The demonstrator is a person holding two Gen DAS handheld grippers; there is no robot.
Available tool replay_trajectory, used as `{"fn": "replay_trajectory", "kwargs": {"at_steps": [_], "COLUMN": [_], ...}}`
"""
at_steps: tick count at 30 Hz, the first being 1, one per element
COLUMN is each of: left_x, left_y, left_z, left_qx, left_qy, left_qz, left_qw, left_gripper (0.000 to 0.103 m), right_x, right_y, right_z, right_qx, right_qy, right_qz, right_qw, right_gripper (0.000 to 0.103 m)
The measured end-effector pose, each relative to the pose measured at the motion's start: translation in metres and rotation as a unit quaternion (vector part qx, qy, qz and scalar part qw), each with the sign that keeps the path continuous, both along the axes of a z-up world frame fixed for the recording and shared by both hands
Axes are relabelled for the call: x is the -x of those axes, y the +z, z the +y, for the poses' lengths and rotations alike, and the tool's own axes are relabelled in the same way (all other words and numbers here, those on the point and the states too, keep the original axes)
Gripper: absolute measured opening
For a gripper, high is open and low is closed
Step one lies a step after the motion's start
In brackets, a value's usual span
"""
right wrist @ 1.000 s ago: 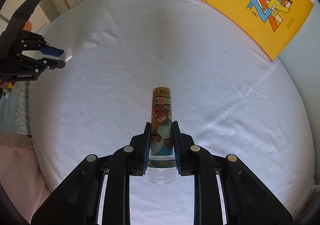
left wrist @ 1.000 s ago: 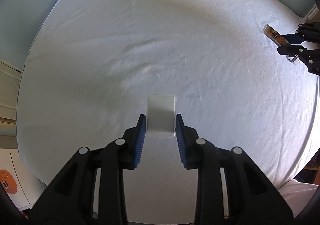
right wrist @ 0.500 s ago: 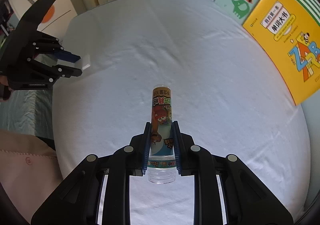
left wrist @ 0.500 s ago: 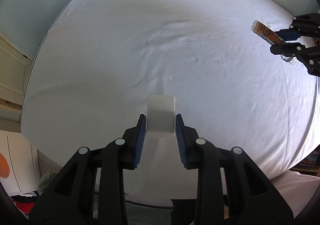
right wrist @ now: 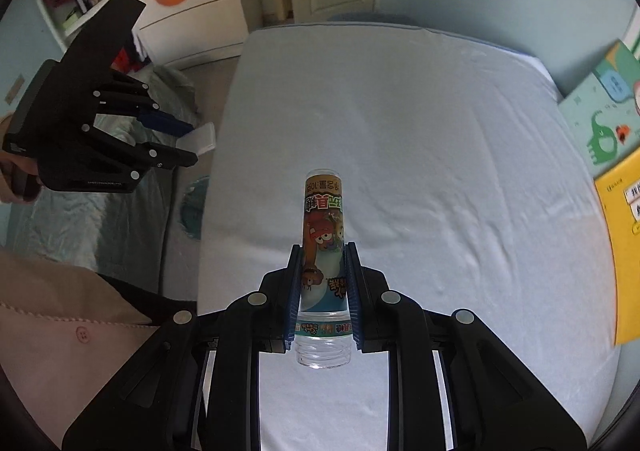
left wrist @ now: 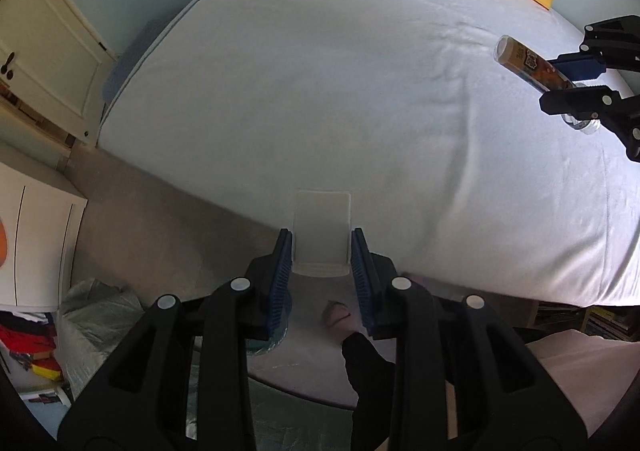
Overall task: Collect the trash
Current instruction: 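Carry the white box and bottle to the teal wastebasket and open both tools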
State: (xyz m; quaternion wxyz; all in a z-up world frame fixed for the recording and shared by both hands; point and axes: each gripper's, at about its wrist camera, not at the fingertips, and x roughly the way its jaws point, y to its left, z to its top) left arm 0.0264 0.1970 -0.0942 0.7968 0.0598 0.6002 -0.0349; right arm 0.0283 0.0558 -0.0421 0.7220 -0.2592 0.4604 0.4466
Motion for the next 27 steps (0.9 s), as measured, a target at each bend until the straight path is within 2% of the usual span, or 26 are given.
{"fn": "replay_trajectory", "kwargs": {"at_steps": [12,27], "left_x": [0.072,0.131], "left_y": [-0.003,-0.029], "left_z": [0.105,0.189], "left_qx": [-0.011,0.011], "left_qy": [0.104,0.222], "left_qz": [0.013,0.038], "left_qw": [0.9944,0.9743], "left_gripper": [0.028,0.028], "right_x": [0.022,0.071], "right_y": [-0.003,-0.011], "right_z": [0.127,0.249], "right_qx": [-0.001,-0.007], "right_qy": [0.128,0.264], "right_qz": [0.005,0.039], "right_qw": [0.992,0.964], "right_gripper": [0.022,0.022]}}
